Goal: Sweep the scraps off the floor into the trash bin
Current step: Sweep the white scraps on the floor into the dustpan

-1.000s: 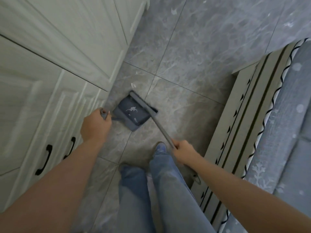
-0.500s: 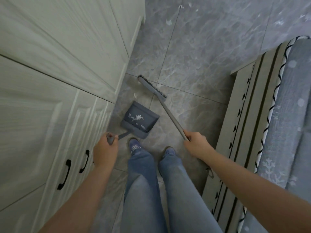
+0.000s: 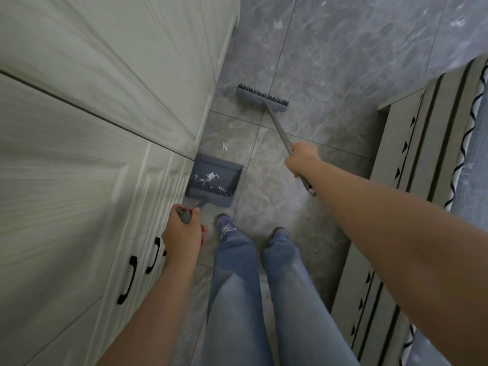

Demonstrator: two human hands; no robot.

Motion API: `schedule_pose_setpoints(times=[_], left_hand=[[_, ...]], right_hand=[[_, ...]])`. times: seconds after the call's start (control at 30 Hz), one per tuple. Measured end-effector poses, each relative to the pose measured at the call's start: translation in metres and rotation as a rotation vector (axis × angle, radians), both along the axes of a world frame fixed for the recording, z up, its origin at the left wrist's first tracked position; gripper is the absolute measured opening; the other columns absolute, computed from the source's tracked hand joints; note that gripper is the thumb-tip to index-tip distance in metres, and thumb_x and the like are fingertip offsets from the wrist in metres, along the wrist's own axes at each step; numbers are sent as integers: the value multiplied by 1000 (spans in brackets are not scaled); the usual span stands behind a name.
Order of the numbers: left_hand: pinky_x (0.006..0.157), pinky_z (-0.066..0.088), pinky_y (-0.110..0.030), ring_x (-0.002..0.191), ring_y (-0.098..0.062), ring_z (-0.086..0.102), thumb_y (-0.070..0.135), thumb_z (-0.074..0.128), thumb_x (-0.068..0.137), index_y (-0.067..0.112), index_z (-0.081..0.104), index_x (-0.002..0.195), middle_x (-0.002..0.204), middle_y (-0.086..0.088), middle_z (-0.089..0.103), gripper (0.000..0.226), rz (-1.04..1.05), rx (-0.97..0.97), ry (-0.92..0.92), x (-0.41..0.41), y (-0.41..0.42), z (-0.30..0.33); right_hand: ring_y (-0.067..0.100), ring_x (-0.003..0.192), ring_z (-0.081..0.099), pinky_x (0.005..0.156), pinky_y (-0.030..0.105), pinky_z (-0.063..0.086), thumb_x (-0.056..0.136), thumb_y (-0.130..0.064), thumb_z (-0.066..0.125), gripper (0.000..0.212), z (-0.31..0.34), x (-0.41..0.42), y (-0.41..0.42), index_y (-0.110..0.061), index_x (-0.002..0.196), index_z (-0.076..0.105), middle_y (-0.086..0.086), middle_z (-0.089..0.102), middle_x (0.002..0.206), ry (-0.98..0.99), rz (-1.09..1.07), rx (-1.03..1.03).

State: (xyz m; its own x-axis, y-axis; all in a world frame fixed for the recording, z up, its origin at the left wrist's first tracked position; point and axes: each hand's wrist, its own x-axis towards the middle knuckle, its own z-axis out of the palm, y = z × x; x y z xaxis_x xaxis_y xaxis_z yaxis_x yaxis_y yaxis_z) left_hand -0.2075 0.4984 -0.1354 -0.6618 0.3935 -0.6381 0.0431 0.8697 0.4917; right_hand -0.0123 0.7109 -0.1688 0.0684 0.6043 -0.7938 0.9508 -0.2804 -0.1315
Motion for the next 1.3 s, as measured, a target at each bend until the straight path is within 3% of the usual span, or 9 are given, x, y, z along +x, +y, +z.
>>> schedule_pose_setpoints(times=[0.1, 0.2, 0.37, 0.67, 0.9, 1.0, 1.13, 1.23, 1.3], left_hand=[[47, 49, -26, 38, -4, 55, 26, 53, 98, 14, 57, 97, 62, -2, 65, 13, -38, 22, 54, -16, 22, -7], [60, 49, -30, 52, -13, 59, 24, 52, 98, 14, 56, 92, 59, 0, 62, 12, -93, 17, 97, -32, 39, -9], [73, 37, -27, 79, -20, 51, 17, 54, 97, 6, 61, 102, 85, -5, 57, 14, -134, -2, 136, -34, 46, -3], [65, 37, -25, 76, -19, 52, 19, 53, 97, 7, 60, 103, 85, -5, 58, 15, -125, -20, 170, -28, 55, -6], [70, 36, -26, 79, -20, 54, 19, 53, 98, 6, 61, 101, 86, -6, 59, 15, -144, -39, 128, -29, 51, -2], [71, 32, -25, 83, -22, 52, 22, 53, 98, 13, 56, 96, 86, -4, 55, 10, -221, -84, 53, -19, 57, 6], [71, 34, -30, 82, -21, 49, 28, 55, 97, 19, 52, 89, 86, -2, 55, 13, -471, -63, 62, -6, 76, 8], [66, 38, -30, 78, -27, 58, 31, 56, 95, 19, 54, 84, 81, -5, 60, 16, -729, -14, 128, -1, 94, 1], [63, 38, -32, 80, -34, 61, 34, 56, 95, 20, 57, 86, 82, -9, 63, 16, -882, -16, 196, 2, 107, -2]], right_hand=[[26, 73, 68, 59, 31, 59, 94, -6, 48, 28, -10, -8, -3, 4, 119, 55, 19, 69, 96, -35, 89, -72], [31, 85, 70, 78, 44, 60, 89, -3, 53, 27, -9, -12, -23, 5, 115, 59, 19, 69, 91, -13, 145, -171], [31, 74, 68, 73, 41, 61, 92, -9, 48, 27, 14, -8, -71, -2, 114, 62, 19, 66, 84, 144, 13, -261], [35, 83, 67, 75, 42, 59, 93, -10, 43, 18, 18, -12, -83, -5, 100, 60, 17, 62, 88, 113, -13, -147], [26, 60, 58, 62, 38, 57, 90, -3, 46, 21, 18, -29, -107, 1, 99, 65, 14, 55, 69, 199, -154, -291], [34, 78, 64, 75, 47, 59, 90, -11, 47, 24, 27, -24, -135, -8, 104, 67, 15, 60, 80, 231, -280, -219], [32, 73, 67, 62, 38, 60, 88, -11, 46, 28, 32, -4, -147, -26, 103, 65, 14, 67, 84, 232, -547, -80], [29, 63, 62, 52, 34, 55, 92, -10, 47, 30, 31, 25, -136, -17, 116, 64, 17, 64, 80, 183, -782, -13], [38, 78, 66, 65, 43, 58, 92, -11, 47, 36, 24, 50, -124, -8, 127, 57, 22, 67, 91, 146, -871, 13]])
